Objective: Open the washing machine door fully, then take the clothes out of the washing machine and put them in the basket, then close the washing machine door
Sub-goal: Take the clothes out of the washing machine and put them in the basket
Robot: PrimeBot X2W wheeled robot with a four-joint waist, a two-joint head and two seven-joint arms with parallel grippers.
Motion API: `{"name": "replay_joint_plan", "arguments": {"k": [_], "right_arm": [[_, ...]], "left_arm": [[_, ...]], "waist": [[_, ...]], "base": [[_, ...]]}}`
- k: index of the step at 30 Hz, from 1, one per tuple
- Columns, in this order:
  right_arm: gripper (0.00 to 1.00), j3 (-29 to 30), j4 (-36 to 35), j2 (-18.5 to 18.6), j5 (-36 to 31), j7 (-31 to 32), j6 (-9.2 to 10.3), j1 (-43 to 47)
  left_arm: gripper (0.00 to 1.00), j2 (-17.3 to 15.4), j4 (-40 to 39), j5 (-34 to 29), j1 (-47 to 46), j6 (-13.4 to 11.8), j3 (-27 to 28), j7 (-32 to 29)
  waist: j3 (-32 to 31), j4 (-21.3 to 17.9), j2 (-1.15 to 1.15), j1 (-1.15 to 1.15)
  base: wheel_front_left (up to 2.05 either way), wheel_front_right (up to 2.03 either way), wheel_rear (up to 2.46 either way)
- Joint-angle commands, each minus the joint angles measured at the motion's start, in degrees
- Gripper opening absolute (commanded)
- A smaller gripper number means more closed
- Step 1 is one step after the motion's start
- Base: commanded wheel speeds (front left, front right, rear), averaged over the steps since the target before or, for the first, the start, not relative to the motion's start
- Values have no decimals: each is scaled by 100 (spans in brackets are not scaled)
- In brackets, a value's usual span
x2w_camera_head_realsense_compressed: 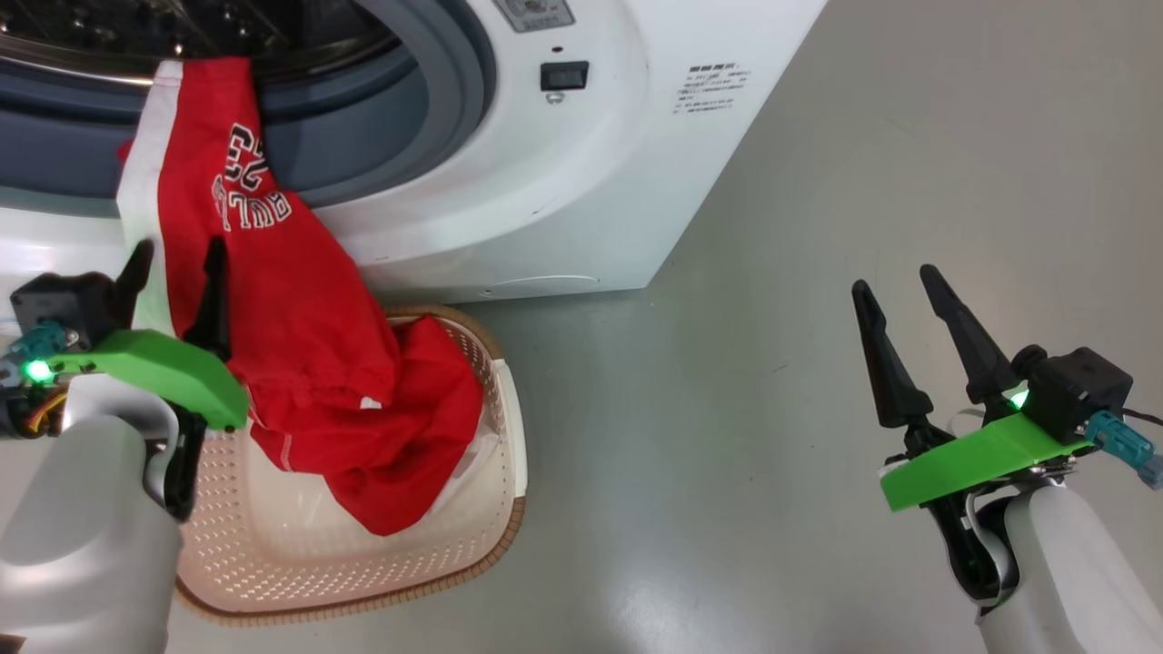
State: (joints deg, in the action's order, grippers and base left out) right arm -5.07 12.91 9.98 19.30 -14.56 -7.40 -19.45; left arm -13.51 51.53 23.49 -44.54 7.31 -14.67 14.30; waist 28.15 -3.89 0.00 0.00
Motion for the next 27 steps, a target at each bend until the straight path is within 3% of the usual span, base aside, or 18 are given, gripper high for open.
{"name": "replay_joint_plan", "arguments": {"k": [1, 5, 6, 7, 9, 12, 21, 27], "right_arm": [[100, -127, -131, -3, -62, -44, -9, -36], [100, -135, -133, -7, -62, -44, -9, -45], [100, -139, -131, -6, -60, -44, -9, -50], [100, -144, -129, -4, -59, -44, -9, -55], [100, -153, -130, -5, -63, -44, -9, -63], [100, -170, -127, -4, -64, -44, -9, -69], [100, -153, -118, 11, -65, -44, -9, -24], [100, -136, -116, 9, -76, -44, -9, 45]], "left_arm": [[100, -271, -48, 60, -99, 17, 92, 70], [100, -368, 154, 306, -209, 17, -214, 70], [88, -392, 210, 351, -240, 17, -285, 70], [65, -414, 255, 398, -275, 17, -338, 70], [34, -432, 345, 496, -330, 17, -442, 70], [0, -458, 448, 608, -399, 17, -576, 70], [0, -475, 432, 807, -402, 17, -777, 70], [0, -459, 58, 789, -159, 17, -569, 70]], "waist": [[-1, 0, 0, 0], [-2, -8, 0, 0], [-3, -11, 0, 0], [-4, -13, 0, 0], [-10, -19, 0, 0], [-22, -32, 0, 0], [-99, -23, 0, 0], [-199, 47, 0, 0]], "base": [[0, 0, 0], [0, 0, 0], [0, 0, 0], [0, 0, 0], [0, 0, 0], [0, 0, 0], [0, 0, 0], [0, 0, 0]]}}
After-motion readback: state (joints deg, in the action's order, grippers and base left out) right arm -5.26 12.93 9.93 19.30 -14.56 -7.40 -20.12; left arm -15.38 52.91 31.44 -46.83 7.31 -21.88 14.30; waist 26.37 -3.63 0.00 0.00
